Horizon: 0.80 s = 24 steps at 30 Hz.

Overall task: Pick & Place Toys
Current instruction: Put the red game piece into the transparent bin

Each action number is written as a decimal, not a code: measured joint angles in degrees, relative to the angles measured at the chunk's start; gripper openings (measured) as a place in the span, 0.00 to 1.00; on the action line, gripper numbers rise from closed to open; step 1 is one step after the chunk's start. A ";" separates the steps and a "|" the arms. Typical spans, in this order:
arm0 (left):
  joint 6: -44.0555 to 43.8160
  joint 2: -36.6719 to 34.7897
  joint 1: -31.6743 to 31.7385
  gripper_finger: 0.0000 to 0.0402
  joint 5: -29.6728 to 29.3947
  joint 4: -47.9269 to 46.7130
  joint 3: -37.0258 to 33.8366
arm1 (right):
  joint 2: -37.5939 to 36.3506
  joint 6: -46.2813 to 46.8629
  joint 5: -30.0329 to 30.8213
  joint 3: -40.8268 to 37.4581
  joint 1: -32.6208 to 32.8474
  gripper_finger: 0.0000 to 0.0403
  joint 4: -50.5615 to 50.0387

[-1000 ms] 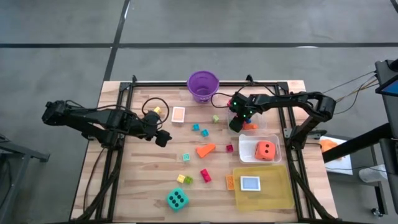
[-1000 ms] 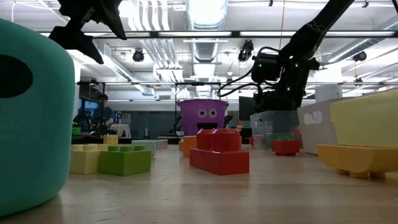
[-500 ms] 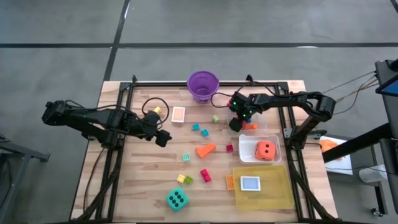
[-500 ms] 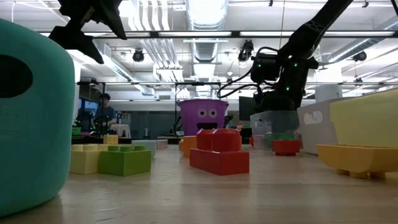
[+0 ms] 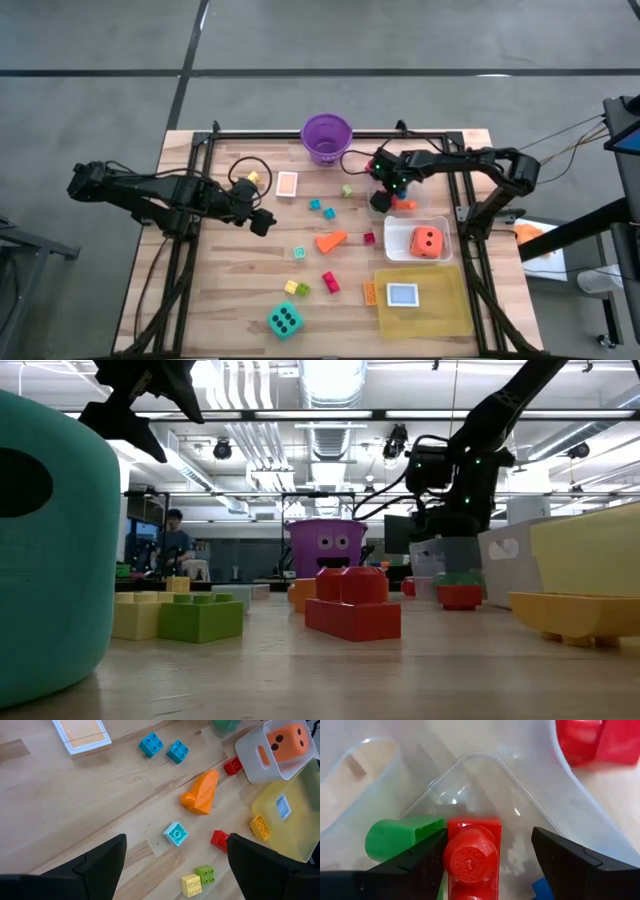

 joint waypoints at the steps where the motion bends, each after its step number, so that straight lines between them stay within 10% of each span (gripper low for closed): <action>1: -0.09 0.00 -0.01 0.83 0.02 0.00 0.00 | -0.71 0.18 -0.02 -0.04 0.03 0.71 -0.80; 16: -0.05 0.00 -0.01 0.83 0.20 0.07 0.00 | -20.50 10.63 -6.73 0.13 0.07 0.71 -5.03; 24: -0.07 0.00 0.02 0.83 0.20 0.28 0.00 | -20.85 12.20 1.59 10.00 -1.66 0.69 -6.10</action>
